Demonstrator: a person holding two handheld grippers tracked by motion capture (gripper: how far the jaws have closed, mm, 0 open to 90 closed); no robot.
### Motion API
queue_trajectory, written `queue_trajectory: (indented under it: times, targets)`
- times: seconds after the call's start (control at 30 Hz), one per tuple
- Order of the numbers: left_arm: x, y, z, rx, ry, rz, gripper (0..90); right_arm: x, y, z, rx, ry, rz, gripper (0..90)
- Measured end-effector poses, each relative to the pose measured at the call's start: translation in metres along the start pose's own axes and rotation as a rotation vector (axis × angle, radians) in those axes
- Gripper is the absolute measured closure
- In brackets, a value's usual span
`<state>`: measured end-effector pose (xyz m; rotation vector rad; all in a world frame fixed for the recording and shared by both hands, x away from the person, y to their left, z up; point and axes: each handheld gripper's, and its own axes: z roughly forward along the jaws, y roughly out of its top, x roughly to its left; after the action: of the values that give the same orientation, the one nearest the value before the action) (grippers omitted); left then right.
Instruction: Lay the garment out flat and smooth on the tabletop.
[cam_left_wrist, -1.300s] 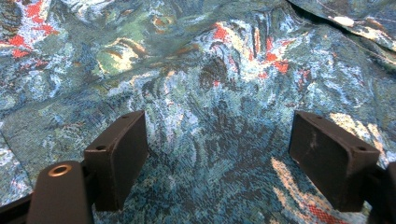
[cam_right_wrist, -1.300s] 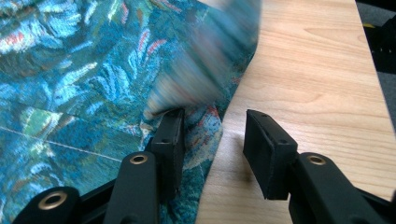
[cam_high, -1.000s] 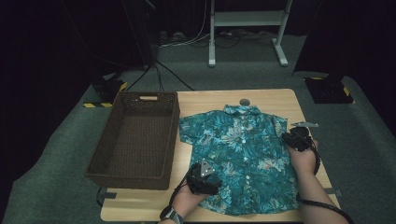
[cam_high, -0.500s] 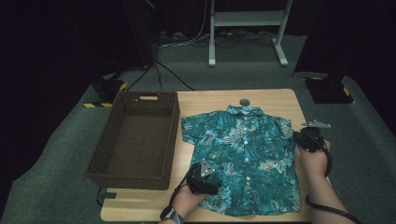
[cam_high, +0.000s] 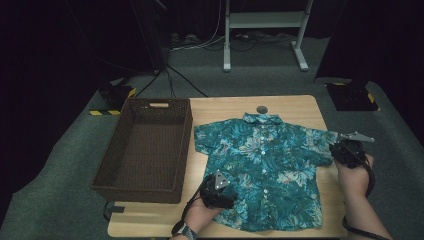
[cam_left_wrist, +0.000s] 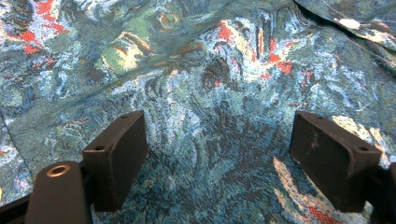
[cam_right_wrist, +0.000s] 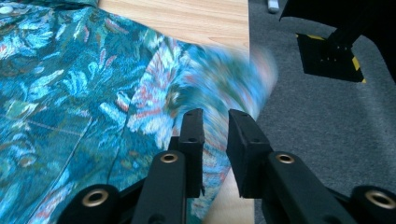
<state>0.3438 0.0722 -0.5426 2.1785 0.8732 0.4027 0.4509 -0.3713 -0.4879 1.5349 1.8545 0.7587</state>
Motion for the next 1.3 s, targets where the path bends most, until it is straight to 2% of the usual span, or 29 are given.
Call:
queue_trajectory:
  times: [0.17, 0.2, 0.33, 0.43, 0.53, 0.63, 0.77, 0.83, 0.93, 1.0, 1.07, 1.13, 1.2, 1.3]
  targets:
    - [0.000, 0.000, 0.000, 0.001, 0.004, -0.001, 17.7, 0.001, -0.007, -0.010, -0.004, 0.010, -0.001, 69.2]
    - [0.000, 0.000, 0.001, 0.004, 0.006, -0.004, 16.9, 0.003, -0.013, -0.015, -0.008, 0.022, -0.002, 65.6]
    - [-0.001, 0.001, 0.001, 0.010, 0.002, 0.001, 14.3, 0.007, -0.022, -0.023, -0.010, 0.040, 0.009, 61.6]
    - [-0.002, 0.002, 0.002, 0.027, -0.009, 0.009, 7.5, 0.015, -0.036, -0.032, -0.016, 0.075, 0.000, 55.2]
    - [-0.002, 0.002, 0.001, 0.027, -0.008, 0.003, 6.5, 0.020, -0.042, -0.036, -0.015, 0.090, -0.006, 50.9]
    - [-0.002, 0.008, -0.005, 0.010, 0.013, 0.014, 6.5, 0.028, -0.050, -0.043, -0.017, 0.137, -0.019, 42.2]
    - [0.004, 0.019, -0.005, -0.004, 0.025, 0.009, 5.7, 0.035, -0.055, -0.049, 0.001, 0.172, -0.028, 31.9]
    - [0.008, 0.024, 0.000, -0.002, 0.031, 0.013, 5.7, 0.043, -0.056, -0.052, -0.006, 0.193, -0.042, 27.6]
    - [0.013, 0.029, 0.011, 0.017, 0.034, -0.011, 4.8, 0.062, -0.057, -0.054, -0.002, 0.237, -0.073, 24.1]
    - [0.014, 0.031, 0.018, 0.023, 0.027, -0.019, 4.7, 0.076, -0.057, -0.052, 0.016, 0.271, -0.083, 21.4]
    - [0.015, 0.033, 0.025, 0.035, 0.035, -0.011, 4.3, 0.091, -0.056, -0.048, 0.042, 0.301, -0.094, 19.8]
    - [0.016, 0.032, 0.031, 0.047, 0.041, -0.003, 4.2, 0.103, -0.055, -0.044, 0.053, 0.313, -0.121, 18.4]
    - [0.018, 0.030, 0.034, 0.042, 0.031, -0.034, 2.3, 0.113, -0.055, -0.040, 0.076, 0.327, -0.133, 17.3]
    - [0.017, 0.030, 0.034, 0.037, 0.033, -0.037, 2.2, 0.123, -0.057, -0.034, 0.107, 0.330, -0.143, 17.3]
